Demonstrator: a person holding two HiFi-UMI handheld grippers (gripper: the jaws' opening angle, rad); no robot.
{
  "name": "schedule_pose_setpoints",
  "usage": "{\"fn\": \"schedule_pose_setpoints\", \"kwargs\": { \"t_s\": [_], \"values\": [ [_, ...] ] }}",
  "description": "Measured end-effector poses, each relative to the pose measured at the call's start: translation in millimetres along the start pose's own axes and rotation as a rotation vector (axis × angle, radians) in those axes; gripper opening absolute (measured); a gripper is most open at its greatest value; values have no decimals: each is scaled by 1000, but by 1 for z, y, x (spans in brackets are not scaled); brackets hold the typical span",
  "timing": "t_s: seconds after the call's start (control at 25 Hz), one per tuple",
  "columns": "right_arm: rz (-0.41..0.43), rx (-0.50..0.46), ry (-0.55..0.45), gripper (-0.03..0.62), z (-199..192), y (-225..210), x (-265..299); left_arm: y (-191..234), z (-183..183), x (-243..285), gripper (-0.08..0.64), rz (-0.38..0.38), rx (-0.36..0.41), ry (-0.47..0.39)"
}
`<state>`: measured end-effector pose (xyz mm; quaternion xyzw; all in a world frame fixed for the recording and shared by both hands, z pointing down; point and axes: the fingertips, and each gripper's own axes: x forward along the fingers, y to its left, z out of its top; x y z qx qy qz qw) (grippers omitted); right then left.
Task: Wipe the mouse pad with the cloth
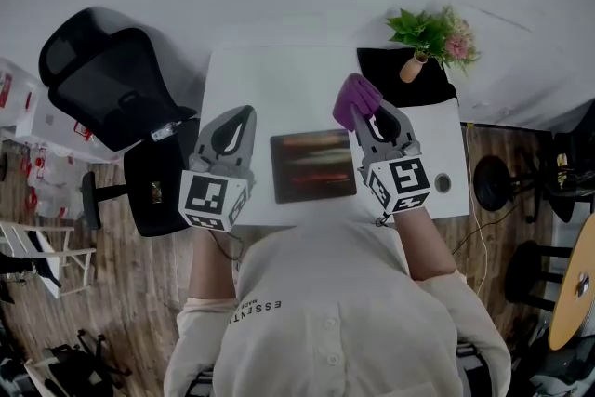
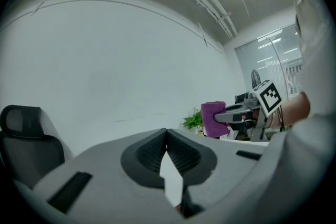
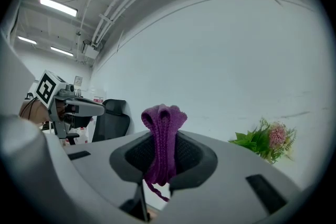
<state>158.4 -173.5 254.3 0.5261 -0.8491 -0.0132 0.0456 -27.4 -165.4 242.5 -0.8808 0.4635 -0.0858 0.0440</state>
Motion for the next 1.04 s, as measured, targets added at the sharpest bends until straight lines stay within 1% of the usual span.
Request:
{"fn": "schedule_pose_setpoints", "kwargs": {
  "t_s": [0.4, 1.04],
  "values": [
    [41, 46, -4, 89, -6, 0, 2, -8, 2, 5, 2, 18, 22, 17],
    [47, 77, 23, 91, -15, -4, 9, -11, -6, 8, 2, 34, 18, 28]
  ]
}}
